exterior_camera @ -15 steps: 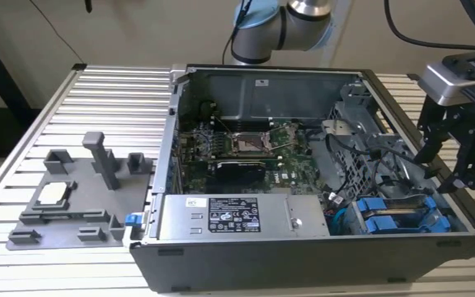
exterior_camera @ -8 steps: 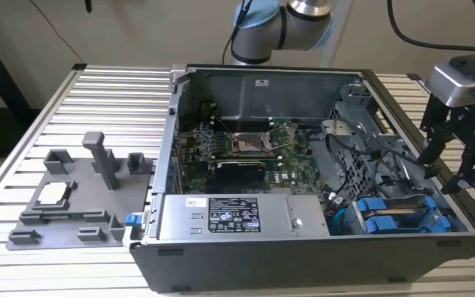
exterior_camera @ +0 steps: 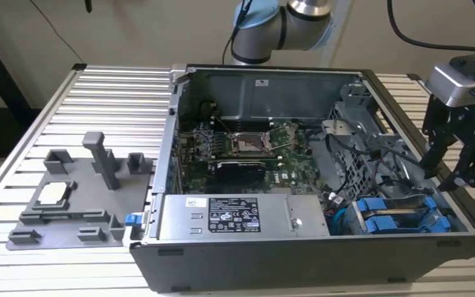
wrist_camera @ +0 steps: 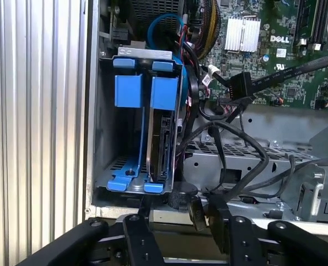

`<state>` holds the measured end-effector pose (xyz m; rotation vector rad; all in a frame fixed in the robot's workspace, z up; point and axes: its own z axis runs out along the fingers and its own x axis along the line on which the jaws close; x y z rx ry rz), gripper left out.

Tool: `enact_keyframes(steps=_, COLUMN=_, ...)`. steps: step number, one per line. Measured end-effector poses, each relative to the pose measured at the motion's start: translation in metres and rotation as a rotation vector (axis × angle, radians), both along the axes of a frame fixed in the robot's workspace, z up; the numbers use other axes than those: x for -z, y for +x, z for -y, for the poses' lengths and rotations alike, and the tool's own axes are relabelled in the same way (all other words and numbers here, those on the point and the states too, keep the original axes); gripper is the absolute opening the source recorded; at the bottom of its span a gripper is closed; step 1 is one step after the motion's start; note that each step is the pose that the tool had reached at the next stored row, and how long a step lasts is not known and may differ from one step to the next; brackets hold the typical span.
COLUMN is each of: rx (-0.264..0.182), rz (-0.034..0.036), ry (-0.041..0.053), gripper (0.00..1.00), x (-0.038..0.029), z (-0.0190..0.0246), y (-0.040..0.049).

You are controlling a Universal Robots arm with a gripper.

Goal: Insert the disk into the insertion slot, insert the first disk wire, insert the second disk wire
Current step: 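Insert the first disk wire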

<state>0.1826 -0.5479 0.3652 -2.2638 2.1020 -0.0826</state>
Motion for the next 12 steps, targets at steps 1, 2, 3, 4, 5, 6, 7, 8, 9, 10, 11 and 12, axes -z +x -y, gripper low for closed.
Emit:
enact_keyframes(steps=1, rx=0.000, rz=0.0000, ry=0.0000, gripper=0.50, x=0.0000, z=0.0000, y=0.0000)
enact_keyframes(steps=2, rx=0.000, rz=0.0000, ry=0.0000, gripper=0.44, x=0.0000, z=0.0000, y=0.0000)
enact_keyframes(steps=3, rx=0.000, rz=0.0000, ry=0.0000, gripper=0.38, x=0.0000, z=0.0000, y=0.0000)
enact_keyframes(steps=4, rx=0.000, rz=0.0000, ry=0.0000, gripper=0.38, x=0.0000, z=0.0000, y=0.0000)
enact_keyframes(steps=5, rx=-0.001, rz=0.0000, ry=0.0000, gripper=0.26, x=0.0000, z=0.0000, y=0.0000)
enact_keyframes(steps=6, rx=-0.001, rz=0.0000, ry=0.0000, gripper=0.26, x=0.0000, z=0.0000, y=0.0000)
enact_keyframes(steps=7, rx=-0.001, rz=0.0000, ry=0.0000, gripper=0.20, x=0.0000, z=0.0000, y=0.0000)
enact_keyframes(steps=8, rx=-0.001, rz=0.0000, ry=0.0000, gripper=0.20, x=0.0000, z=0.0000, y=0.0000)
enact_keyframes(steps=9, rx=-0.001, rz=0.0000, ry=0.0000, gripper=0.19, x=0.0000, z=0.0000, y=0.0000)
enact_keyframes(steps=10, rx=-0.001, rz=0.0000, ry=0.0000, gripper=0.19, x=0.0000, z=0.0000, y=0.0000)
enact_keyframes(steps=11, rx=-0.001, rz=0.0000, ry=0.0000, gripper=0.19, x=0.0000, z=0.0000, y=0.0000)
enact_keyframes(steps=12, rx=-0.001, rz=0.0000, ry=0.0000, gripper=0.19, x=0.0000, z=0.0000, y=0.0000)
